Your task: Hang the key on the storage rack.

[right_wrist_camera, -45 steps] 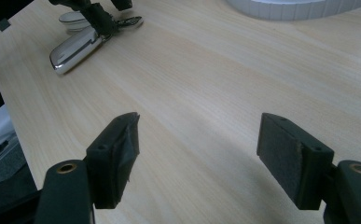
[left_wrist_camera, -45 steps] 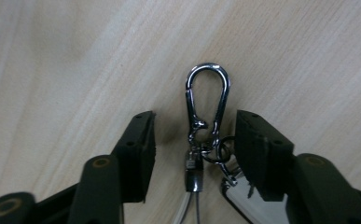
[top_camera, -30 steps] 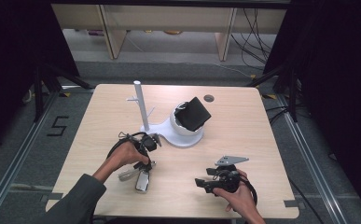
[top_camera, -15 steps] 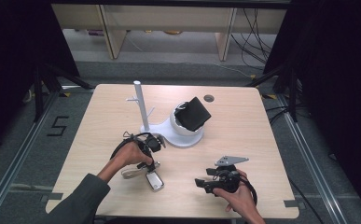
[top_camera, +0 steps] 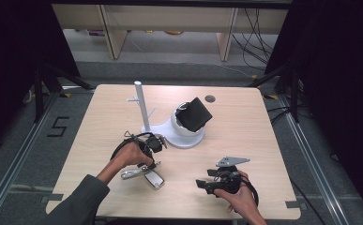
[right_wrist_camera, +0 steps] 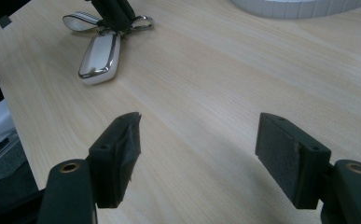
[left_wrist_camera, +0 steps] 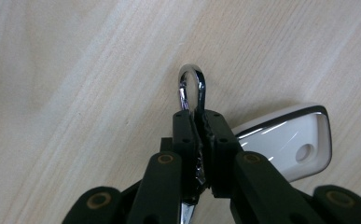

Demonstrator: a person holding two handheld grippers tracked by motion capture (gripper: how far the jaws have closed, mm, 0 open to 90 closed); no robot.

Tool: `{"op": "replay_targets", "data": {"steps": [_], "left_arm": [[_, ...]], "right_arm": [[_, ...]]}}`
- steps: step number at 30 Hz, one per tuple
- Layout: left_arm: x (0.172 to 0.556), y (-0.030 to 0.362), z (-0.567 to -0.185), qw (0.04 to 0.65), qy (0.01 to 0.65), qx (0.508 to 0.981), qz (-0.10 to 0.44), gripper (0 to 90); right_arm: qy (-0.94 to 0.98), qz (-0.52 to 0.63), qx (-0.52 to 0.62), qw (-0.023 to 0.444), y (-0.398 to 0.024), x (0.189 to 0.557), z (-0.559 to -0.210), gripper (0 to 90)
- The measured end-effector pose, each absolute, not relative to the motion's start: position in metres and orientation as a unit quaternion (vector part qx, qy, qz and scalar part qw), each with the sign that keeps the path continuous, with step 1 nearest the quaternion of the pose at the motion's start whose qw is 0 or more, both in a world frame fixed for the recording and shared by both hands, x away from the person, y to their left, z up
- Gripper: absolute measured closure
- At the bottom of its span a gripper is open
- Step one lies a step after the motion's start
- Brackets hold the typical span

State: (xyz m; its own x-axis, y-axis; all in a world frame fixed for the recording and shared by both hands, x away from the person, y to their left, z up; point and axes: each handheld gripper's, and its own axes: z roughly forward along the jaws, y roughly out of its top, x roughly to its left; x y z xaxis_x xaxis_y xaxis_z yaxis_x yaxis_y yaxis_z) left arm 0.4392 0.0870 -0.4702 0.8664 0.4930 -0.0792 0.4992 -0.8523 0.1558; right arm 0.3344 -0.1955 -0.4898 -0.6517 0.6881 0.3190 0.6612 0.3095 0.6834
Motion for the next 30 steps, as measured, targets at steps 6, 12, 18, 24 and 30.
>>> {"op": "replay_targets", "data": {"steps": [6,12,18,24,30], "left_arm": [[0.4425,0.0862,-0.4706,0.088,0.271,0.958,-0.015,83.9],[0.4460,0.0856,-0.4728,0.088,0.288,0.953,-0.015,82.5],[0.4486,0.0854,-0.4752,0.083,0.292,0.953,-0.004,83.1],[0.4480,0.0832,-0.4739,0.075,0.277,0.958,0.007,84.3],[0.4455,0.0874,-0.4668,0.088,0.268,0.959,0.010,84.7]], "right_arm": [[0.810,0.414,0.415,0.018,-0.1955,0.3347,-0.4902,31.7],[0.813,0.412,0.410,0.014,-0.1950,0.3346,-0.4905,31.7],[0.816,0.413,0.404,0.015,-0.1946,0.3353,-0.4912,31.7],[0.816,0.414,0.404,0.014,-0.1946,0.3353,-0.4912,31.7],[0.811,0.416,0.411,0.007,-0.1953,0.3353,-0.4909,31.7]]}}
